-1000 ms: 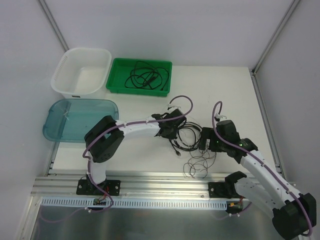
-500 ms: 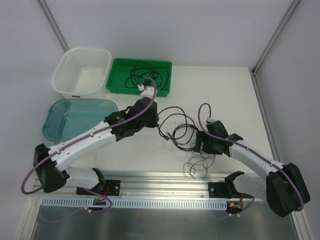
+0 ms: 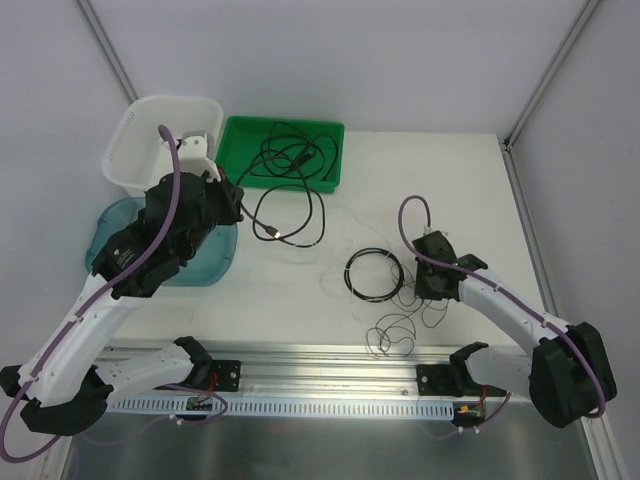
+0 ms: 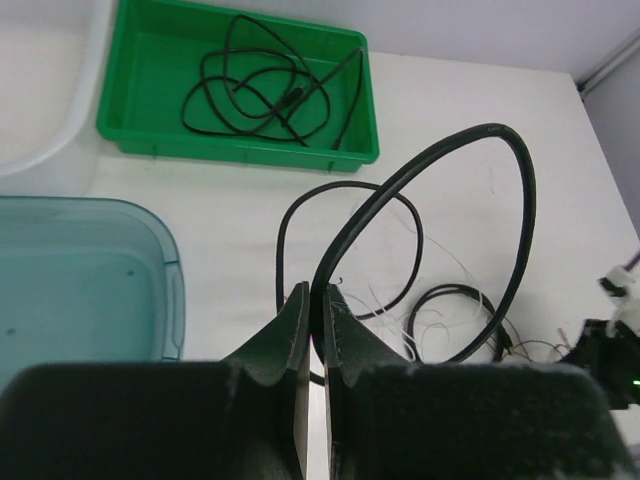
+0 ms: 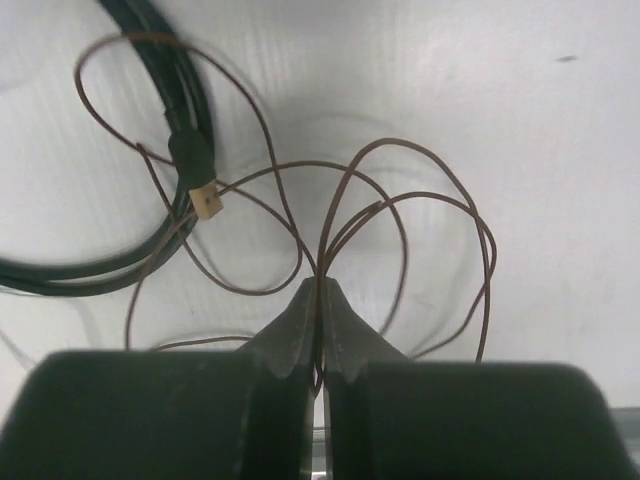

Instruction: Untangle the cables

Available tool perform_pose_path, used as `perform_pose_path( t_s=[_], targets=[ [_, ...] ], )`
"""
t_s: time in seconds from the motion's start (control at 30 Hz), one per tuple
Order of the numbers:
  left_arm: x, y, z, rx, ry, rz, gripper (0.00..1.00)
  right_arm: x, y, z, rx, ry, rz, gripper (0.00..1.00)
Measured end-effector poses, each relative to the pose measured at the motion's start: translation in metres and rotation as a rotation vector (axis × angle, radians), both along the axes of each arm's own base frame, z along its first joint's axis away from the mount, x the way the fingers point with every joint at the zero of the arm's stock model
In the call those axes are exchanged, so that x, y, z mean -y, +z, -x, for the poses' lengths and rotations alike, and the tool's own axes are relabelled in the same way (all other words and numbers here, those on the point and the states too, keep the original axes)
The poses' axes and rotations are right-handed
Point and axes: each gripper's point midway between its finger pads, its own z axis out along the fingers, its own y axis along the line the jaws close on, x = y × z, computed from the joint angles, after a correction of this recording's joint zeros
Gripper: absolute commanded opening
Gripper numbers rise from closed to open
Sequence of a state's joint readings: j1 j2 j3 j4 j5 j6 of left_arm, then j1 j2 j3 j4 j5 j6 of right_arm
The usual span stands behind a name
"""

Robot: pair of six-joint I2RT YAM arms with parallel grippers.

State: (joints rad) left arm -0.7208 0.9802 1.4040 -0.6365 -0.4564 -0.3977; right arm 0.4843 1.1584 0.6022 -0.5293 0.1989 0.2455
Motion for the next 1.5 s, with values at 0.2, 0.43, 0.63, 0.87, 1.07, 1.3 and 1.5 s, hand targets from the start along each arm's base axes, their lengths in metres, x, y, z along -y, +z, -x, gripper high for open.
perform_pose_path(
  t_s=[0.2,0.43,0.63,0.87,1.07,1.3,1.5],
  targets=[
    [-0.033,0.001,0.006,0.009,0.084,-0.087,0.0,0.038,0.064,-0.029,0.139,-0.137,0.064,0.01],
    [-0.032,-0.019,0.01,-0.056,0.076,-0.094,0.0,0.03,0.108,-0.038,0.212,-0.06,-0.006,0.6],
    [-0.01,-0.038,0.01,-0.136,0.008,-0.055,0.0,-0.053,0.114,-0.018,0.219,0.301,-0.151,0.76],
    [-0.002,-0.04,0.015,-0.159,-0.021,-0.014,0.0,-0.152,0.118,-0.018,0.304,0.593,-0.36,0.81],
    [-0.003,-0.036,0.018,-0.152,-0.018,0.01,0.0,-0.218,0.072,-0.018,0.226,0.739,-0.44,0.82],
    [-0.005,-0.033,0.02,-0.142,-0.015,0.02,0.0,-0.252,0.03,-0.015,0.165,0.798,-0.472,0.44],
    [-0.019,-0.037,0.021,-0.125,0.037,-0.002,0.0,-0.249,0.047,-0.02,0.223,0.804,-0.467,0.01]
  ],
)
